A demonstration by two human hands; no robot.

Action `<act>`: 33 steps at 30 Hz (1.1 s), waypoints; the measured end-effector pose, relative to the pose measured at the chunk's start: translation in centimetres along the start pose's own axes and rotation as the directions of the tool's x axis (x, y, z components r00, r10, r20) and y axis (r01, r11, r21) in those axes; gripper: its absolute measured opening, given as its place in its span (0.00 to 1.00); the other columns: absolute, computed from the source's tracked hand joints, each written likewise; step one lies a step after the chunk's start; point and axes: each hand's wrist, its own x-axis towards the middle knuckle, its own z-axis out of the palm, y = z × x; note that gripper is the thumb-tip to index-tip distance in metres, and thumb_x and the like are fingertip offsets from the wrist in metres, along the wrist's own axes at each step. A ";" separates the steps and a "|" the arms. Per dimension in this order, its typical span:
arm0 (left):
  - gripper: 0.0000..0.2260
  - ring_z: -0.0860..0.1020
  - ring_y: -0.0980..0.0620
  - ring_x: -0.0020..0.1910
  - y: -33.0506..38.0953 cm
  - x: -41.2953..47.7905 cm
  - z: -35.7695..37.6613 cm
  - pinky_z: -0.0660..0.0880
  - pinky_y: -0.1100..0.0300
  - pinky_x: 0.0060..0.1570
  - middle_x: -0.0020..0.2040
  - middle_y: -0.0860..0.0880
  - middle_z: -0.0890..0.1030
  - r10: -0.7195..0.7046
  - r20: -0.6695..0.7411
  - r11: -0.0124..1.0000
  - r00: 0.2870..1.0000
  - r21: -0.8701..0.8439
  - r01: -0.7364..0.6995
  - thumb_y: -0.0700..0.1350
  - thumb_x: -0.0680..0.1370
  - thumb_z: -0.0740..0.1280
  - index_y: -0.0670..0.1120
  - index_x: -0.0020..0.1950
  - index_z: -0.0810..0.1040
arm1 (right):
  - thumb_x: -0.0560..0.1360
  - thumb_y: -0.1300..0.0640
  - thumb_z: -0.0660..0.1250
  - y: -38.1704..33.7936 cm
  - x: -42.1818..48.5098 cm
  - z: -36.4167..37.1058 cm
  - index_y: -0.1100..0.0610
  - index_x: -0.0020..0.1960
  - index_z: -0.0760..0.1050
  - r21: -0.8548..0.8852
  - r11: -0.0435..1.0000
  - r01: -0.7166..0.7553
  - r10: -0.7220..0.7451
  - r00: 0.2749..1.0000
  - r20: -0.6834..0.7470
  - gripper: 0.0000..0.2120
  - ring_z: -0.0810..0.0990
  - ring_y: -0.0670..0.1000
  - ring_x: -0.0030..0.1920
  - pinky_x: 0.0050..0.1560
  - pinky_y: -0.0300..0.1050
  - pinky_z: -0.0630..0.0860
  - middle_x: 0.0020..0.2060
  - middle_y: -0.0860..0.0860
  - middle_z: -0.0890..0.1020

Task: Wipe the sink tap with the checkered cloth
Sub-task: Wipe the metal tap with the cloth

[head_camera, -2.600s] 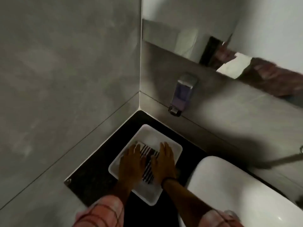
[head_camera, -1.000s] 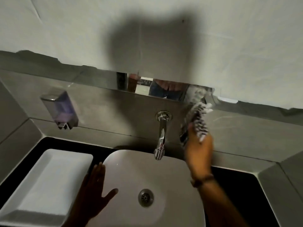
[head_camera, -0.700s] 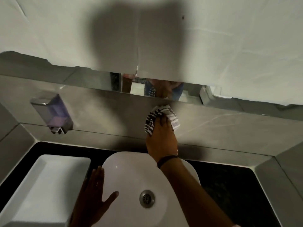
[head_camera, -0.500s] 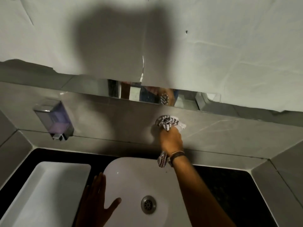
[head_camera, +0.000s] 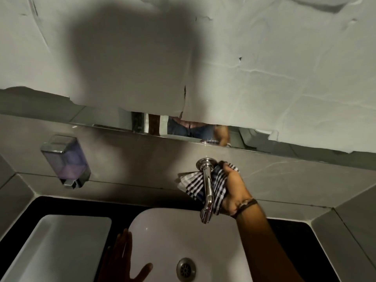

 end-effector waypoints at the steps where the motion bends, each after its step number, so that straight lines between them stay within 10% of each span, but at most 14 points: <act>1: 0.52 0.45 0.51 0.80 -0.2 0.1 0.1 0.69 0.35 0.63 0.83 0.49 0.48 0.016 -0.034 1.000 0.999 0.007 -0.015 0.79 0.69 0.51 0.47 0.81 0.42 | 0.80 0.35 0.59 0.0 0.3 -0.8 0.66 0.67 0.80 0.110 0.989 -0.095 0.085 0.992 0.091 0.36 0.81 0.70 0.64 0.70 0.70 0.72 0.65 0.69 0.81; 4: 0.52 0.39 0.54 0.80 -0.3 0.1 0.5 0.69 0.35 0.62 0.82 0.56 0.35 0.042 -0.043 0.999 0.998 0.028 -0.041 0.80 0.68 0.52 0.45 0.80 0.49 | 0.82 0.36 0.53 0.1 1.2 -2.1 0.68 0.76 0.69 0.273 0.927 -0.257 0.184 0.946 0.265 0.39 0.70 0.69 0.75 0.75 0.67 0.64 0.73 0.70 0.73; 7: 0.52 0.57 0.43 0.75 -0.4 0.1 0.7 0.70 0.34 0.60 0.82 0.54 0.37 0.048 -0.005 0.997 0.999 0.053 -0.048 0.79 0.68 0.54 0.42 0.78 0.55 | 0.82 0.36 0.54 0.3 1.0 -1.9 0.68 0.76 0.69 0.264 0.939 -0.219 0.138 0.946 0.292 0.39 0.72 0.69 0.73 0.73 0.68 0.68 0.73 0.70 0.74; 11: 0.52 0.62 0.40 0.71 -0.5 0.2 0.5 0.74 0.31 0.58 0.78 0.41 0.62 0.010 -0.004 0.998 1.000 0.060 -0.010 0.79 0.68 0.53 0.40 0.77 0.58 | 0.79 0.30 0.58 0.1 -0.3 -1.1 0.60 0.65 0.81 -0.065 0.990 0.125 -0.123 0.991 0.043 0.36 0.85 0.66 0.60 0.66 0.64 0.78 0.60 0.66 0.85; 13: 0.51 0.63 0.41 0.71 -0.1 0.1 0.3 0.74 0.32 0.58 0.74 0.38 0.70 -0.020 0.005 0.999 1.000 0.038 0.020 0.79 0.69 0.52 0.41 0.77 0.59 | 0.78 0.29 0.56 1.2 -2.0 0.1 0.51 0.61 0.82 -0.606 0.706 0.366 -0.451 0.892 0.014 0.31 0.86 0.57 0.55 0.60 0.56 0.81 0.57 0.57 0.87; 16: 0.50 0.63 0.41 0.70 0.1 -0.3 0.1 0.73 0.33 0.58 0.72 0.36 0.72 -0.027 -0.035 1.000 0.999 0.008 0.028 0.79 0.69 0.51 0.41 0.76 0.60 | 0.82 0.38 0.57 3.2 -2.6 0.6 0.52 0.77 0.69 -0.952 -0.043 0.302 -0.570 0.775 0.272 0.28 0.81 0.58 0.64 0.69 0.57 0.77 0.68 0.57 0.79; 19: 0.50 0.62 0.42 0.71 0.0 -0.3 0.0 0.72 0.33 0.60 0.73 0.36 0.71 -0.018 -0.051 1.000 0.999 -0.003 0.018 0.79 0.69 0.52 0.41 0.77 0.58 | 0.82 0.43 0.59 3.6 -2.7 -0.1 0.59 0.85 0.47 -0.854 -0.507 0.119 -0.483 0.781 0.396 0.39 0.66 0.61 0.79 0.80 0.54 0.64 0.82 0.61 0.61; 22: 0.53 0.60 0.40 0.77 -0.2 -0.6 0.4 0.65 0.35 0.68 0.78 0.38 0.63 -0.024 -0.031 0.999 0.999 -0.025 0.023 0.80 0.67 0.53 0.42 0.79 0.55 | 0.82 0.43 0.54 3.0 -2.5 0.0 0.61 0.85 0.46 -0.691 -0.713 0.121 -0.369 0.773 0.516 0.39 0.51 0.61 0.84 0.84 0.56 0.50 0.84 0.63 0.51; 27: 0.56 0.54 0.42 0.79 -0.5 -0.8 1.0 0.57 0.39 0.75 0.81 0.43 0.52 -0.048 -0.058 0.998 0.997 -0.046 0.046 0.81 0.66 0.53 0.42 0.80 0.51 | 0.82 0.43 0.55 2.1 -1.8 2.6 0.61 0.81 0.63 -0.371 -0.921 0.120 -0.112 0.829 0.547 0.34 0.52 0.61 0.84 0.84 0.59 0.44 0.83 0.62 0.60; 33: 0.58 0.45 0.46 0.81 -0.4 -0.8 1.4 0.46 0.46 0.77 0.82 0.47 0.44 -0.064 -0.061 0.994 0.996 -0.092 0.058 0.82 0.64 0.51 0.43 0.79 0.43 | 0.81 0.39 0.52 2.0 0.8 6.9 0.54 0.70 0.79 0.114 -0.993 0.034 0.071 0.940 0.334 0.29 0.73 0.63 0.72 0.66 0.66 0.69 0.71 0.56 0.78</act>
